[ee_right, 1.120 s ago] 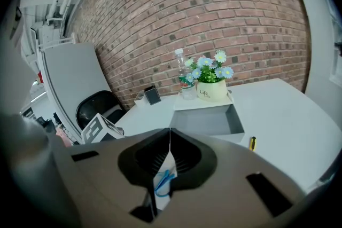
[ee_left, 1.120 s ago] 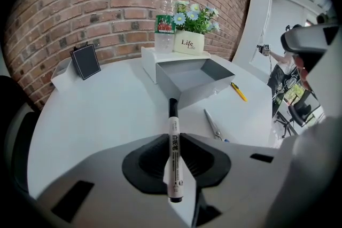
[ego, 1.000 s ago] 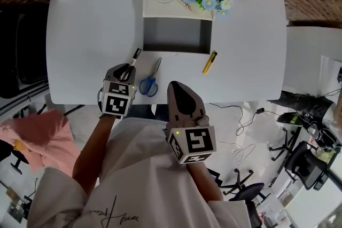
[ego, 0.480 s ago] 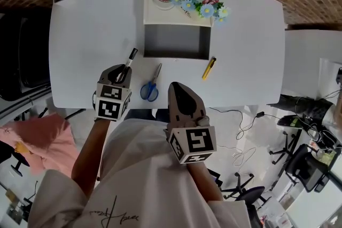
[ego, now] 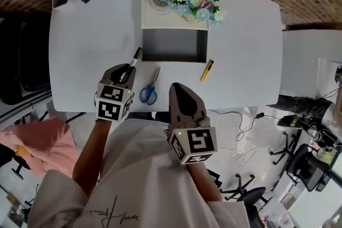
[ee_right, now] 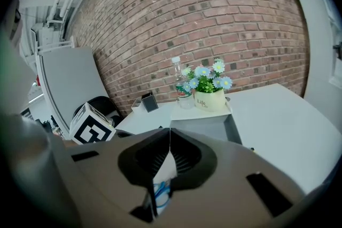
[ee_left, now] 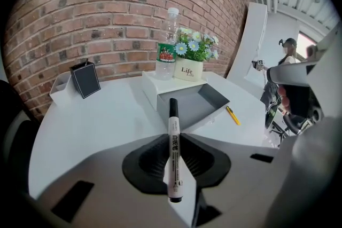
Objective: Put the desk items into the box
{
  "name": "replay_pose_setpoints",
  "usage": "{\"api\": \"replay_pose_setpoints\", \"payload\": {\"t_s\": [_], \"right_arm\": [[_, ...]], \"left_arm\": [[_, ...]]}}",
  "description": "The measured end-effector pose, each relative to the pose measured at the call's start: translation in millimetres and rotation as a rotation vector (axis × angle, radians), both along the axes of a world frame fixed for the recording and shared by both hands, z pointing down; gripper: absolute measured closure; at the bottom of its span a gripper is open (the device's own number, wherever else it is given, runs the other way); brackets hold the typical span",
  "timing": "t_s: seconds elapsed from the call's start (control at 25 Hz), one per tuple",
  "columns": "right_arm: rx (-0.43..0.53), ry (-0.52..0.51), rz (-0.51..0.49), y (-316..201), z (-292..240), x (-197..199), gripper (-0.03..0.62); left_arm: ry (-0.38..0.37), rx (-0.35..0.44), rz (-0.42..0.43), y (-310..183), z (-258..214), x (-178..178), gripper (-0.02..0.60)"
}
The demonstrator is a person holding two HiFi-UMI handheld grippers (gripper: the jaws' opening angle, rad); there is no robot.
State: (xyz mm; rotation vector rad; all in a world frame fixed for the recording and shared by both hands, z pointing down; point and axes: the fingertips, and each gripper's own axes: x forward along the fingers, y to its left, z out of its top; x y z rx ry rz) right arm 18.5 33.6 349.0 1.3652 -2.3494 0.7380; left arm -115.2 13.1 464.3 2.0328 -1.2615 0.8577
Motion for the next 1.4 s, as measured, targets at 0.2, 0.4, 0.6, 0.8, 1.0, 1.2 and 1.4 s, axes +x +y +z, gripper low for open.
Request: {"api": "replay_pose_setpoints", "payload": {"t_s": [0.2,0.4,0.6,0.8,1.0,1.2,1.4], "right_arm": [[0.000,-0.002,0.021,-2.7,0.0,4.6,0.568],[-0.003,-0.004,0.042,-2.4,1.5,11.7,0.568],[-0.003,-0.005,0.073,-5.3,1.1,23.8,0.568],[-0.005,-0.011,0.090,-5.1,2.1,32.3,0.568],[-0.007,-0.015,0.108,-6.2,2.3,43.2,0.569],[-0.015,-0.019,0.121,-6.4,5.8,54.5,0.568],[-0.020,-0.025,0.135,-8.2,7.5,66.3,0.568]], "left_arm": [[0.005,0.008,0.036,-6.7,-4.2,12.0,0.512],[-0.002,0.014,0.089,-15.0,-4.9,26.6,0.511],[-0.008,0.026,0.120,-20.6,-8.8,38.8,0.512],[-0.023,0.032,0.141,-22.9,-12.9,48.9,0.512],[-0.028,0.036,0.155,-28.0,-13.8,57.7,0.512],[-0.036,0.045,0.162,-33.6,-13.7,64.3,0.512],[-0.116,0.081,0.214,-41.8,-16.3,75.4,0.512]]}}
